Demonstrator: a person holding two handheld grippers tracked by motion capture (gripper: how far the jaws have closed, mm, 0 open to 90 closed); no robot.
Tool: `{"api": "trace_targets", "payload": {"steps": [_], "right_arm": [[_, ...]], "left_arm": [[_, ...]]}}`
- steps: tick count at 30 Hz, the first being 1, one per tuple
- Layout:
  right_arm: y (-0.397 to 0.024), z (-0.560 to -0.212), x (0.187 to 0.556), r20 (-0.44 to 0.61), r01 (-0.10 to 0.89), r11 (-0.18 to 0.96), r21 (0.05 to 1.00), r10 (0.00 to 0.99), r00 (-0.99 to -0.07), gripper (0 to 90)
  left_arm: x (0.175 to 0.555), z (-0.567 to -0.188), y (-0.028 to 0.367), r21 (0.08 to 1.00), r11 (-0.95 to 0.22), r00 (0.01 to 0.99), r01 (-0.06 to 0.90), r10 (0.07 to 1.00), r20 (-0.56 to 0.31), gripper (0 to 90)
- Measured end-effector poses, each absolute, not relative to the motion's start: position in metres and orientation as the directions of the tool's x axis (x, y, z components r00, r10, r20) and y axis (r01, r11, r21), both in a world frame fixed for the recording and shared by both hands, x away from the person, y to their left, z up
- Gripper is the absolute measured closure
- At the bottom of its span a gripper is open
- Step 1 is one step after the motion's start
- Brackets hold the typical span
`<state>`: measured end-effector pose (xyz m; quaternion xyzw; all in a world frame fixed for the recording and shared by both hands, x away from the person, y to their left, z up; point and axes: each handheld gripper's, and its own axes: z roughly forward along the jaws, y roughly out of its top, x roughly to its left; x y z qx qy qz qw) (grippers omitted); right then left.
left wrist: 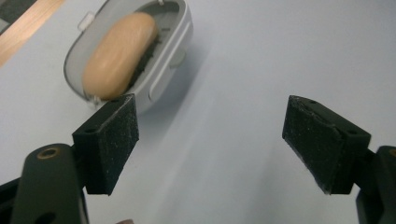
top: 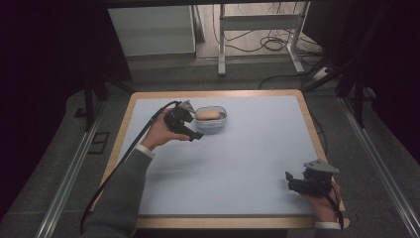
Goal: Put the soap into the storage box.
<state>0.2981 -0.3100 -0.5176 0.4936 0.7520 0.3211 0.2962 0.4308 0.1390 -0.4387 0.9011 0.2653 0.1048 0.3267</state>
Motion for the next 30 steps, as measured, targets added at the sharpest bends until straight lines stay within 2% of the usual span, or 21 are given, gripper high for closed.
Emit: {"api": "trace_targets", "payload": {"steps": [9, 15, 25, 30], "right_arm": [[-0.308, -0.517, 0.298, -0.128, 0.548, 0.308, 0.778, 0.931, -0.342, 7.2], [-0.308, -0.516, 0.298, -0.131, 0.546, 0.310, 0.779, 0.931, -0.341, 7.2], [-0.307, -0.514, 0.295, -0.131, 0.540, 0.307, 0.784, 0.931, -0.340, 7.2], [-0.307, -0.514, 0.296, -0.136, 0.542, 0.312, 0.780, 0.930, -0.341, 7.2]], "left_arm": [[0.392, -0.440, 0.168, 0.682, -0.590, 0.798, 0.433, 0.602, 0.013, 20.4], [0.355, -0.453, 0.185, 0.701, -0.536, 0.771, 0.471, 0.636, -0.031, 20.5], [0.313, -0.484, 0.200, 0.680, -0.520, 0.721, 0.518, 0.693, -0.019, 20.6], [0.305, -0.494, 0.206, 0.680, -0.497, 0.700, 0.540, 0.714, -0.034, 20.7]]}}
